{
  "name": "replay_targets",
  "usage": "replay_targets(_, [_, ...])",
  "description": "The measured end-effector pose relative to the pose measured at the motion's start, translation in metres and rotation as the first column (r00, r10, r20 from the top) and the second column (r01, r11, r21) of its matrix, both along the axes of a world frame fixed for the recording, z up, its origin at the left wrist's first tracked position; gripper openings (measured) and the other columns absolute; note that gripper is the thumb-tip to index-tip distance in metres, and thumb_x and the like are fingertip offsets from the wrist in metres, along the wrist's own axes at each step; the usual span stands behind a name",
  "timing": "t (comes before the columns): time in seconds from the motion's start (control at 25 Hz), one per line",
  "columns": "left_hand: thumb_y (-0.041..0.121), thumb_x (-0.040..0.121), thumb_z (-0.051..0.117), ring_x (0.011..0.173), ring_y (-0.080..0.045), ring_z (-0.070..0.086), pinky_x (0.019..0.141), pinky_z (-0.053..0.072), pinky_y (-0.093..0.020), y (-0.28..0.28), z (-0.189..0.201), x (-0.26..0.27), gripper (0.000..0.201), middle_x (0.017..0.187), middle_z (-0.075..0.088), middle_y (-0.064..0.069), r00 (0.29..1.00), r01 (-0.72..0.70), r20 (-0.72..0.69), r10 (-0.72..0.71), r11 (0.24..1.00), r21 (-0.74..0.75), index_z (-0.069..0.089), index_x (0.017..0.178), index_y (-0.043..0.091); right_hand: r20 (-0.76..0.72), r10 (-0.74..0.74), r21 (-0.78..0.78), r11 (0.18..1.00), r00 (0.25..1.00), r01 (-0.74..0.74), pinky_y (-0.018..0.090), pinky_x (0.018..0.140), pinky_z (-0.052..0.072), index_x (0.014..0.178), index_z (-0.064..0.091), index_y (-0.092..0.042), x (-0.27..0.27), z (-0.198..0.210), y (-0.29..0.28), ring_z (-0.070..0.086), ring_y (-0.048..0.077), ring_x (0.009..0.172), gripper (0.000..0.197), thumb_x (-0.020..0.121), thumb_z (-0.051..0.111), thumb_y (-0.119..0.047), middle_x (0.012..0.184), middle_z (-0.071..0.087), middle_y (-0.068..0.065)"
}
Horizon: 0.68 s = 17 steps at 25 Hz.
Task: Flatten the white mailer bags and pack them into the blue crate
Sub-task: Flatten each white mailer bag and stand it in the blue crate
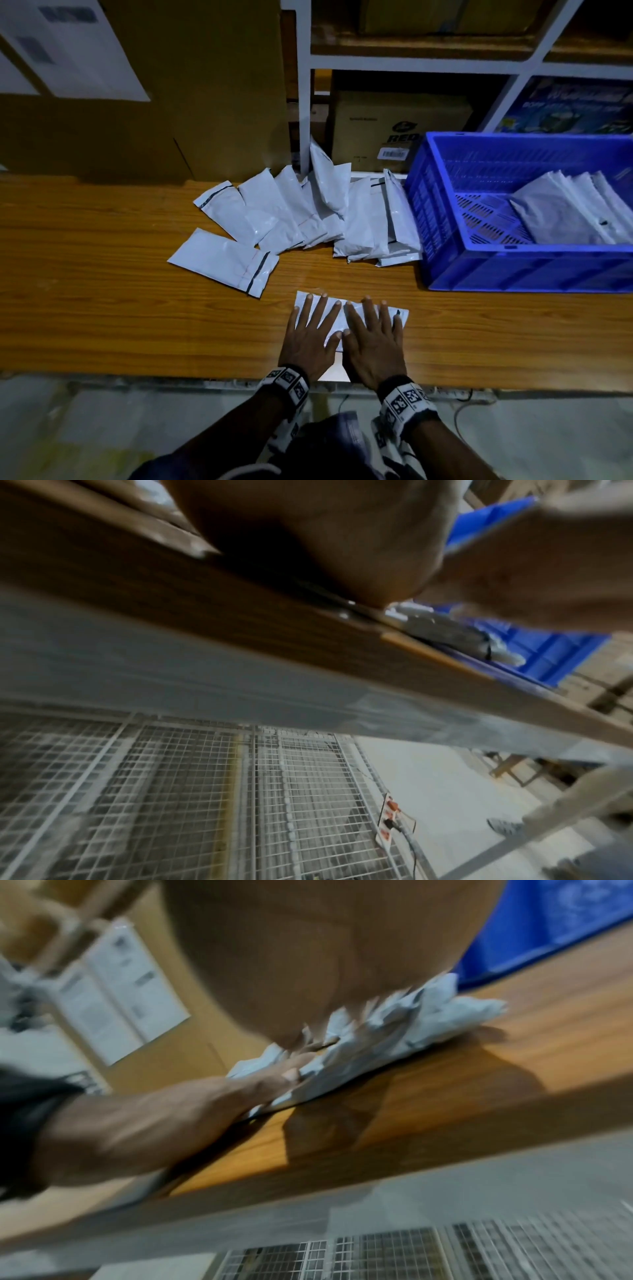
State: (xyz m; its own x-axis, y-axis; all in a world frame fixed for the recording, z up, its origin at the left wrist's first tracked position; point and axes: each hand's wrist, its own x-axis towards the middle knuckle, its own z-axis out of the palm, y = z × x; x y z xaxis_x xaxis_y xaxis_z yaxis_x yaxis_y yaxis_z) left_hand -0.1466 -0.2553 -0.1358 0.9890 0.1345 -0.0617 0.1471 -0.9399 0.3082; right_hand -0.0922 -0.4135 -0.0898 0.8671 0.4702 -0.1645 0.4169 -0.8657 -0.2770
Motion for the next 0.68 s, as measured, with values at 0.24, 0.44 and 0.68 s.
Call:
replay_targets(0.24, [0.05, 0.105, 0.027, 0.154, -0.019, -0.006, 0.122, 0.007, -0.05, 0.003, -0.003, 0.001, 0.059, 0.168, -0.001, 0.005, 1.0, 0.015, 0.009, -0.015, 1.0, -0.002, 0.009, 0.159, 0.037, 0.068, -0.055, -0.075, 0.995, 0.996, 0.06, 0.059, 0.119, 0.002, 0.156, 0.015, -0.036, -0.01, -0.018, 0.009, -0.007, 0.031, 0.151, 0.058, 0.101, 0.028, -0.044, 0.165, 0.0, 0.002])
replay_targets(0.44, [0.055, 0.104, 0.022, 0.154, -0.021, -0.008, 0.123, -0.003, -0.049, 0.001, 0.006, -0.001, 0.06, 0.168, -0.006, 0.004, 0.999, 0.016, 0.029, -0.017, 0.999, 0.034, 0.008, 0.159, 0.035, 0.002, -0.043, -0.083, 0.996, 0.999, 0.043, 0.058, 0.119, -0.003, 0.156, 0.014, -0.036, -0.007, -0.022, 0.009, -0.007, 0.03, 0.151, 0.058, 0.1, 0.026, -0.045, 0.165, 0.002, 0.002])
replay_targets(0.68, [0.047, 0.106, 0.022, 0.154, -0.02, -0.011, 0.122, -0.002, -0.05, -0.005, 0.002, 0.0, 0.058, 0.167, -0.008, 0.006, 1.0, 0.028, -0.003, -0.028, 0.999, 0.029, 0.003, 0.16, 0.035, -0.206, 0.015, -0.083, 0.996, 0.978, -0.033, 0.054, 0.116, -0.019, 0.154, -0.009, -0.042, 0.012, -0.003, 0.0, -0.031, 0.024, 0.145, 0.062, 0.099, 0.021, -0.044, 0.161, -0.025, -0.003])
